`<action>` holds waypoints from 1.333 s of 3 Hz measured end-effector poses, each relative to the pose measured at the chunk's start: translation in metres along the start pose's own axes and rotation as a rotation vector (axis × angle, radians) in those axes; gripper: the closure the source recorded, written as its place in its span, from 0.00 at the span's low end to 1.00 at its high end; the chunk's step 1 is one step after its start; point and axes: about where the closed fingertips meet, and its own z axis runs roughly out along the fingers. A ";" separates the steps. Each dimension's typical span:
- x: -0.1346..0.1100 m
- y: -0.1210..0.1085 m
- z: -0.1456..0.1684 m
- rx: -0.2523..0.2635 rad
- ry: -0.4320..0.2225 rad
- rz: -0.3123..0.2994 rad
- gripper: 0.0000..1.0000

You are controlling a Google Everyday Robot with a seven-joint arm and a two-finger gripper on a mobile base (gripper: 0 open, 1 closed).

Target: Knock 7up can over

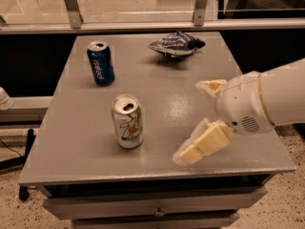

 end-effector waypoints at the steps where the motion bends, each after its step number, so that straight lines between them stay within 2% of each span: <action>1: -0.025 0.011 0.007 -0.028 -0.079 0.012 0.00; 3: -0.029 0.011 0.007 -0.017 -0.097 0.003 0.00; 4: -0.039 0.011 0.028 -0.019 -0.161 -0.014 0.00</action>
Offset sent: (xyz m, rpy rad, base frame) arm -0.0038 0.0255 0.0113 0.0789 -0.0047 0.0233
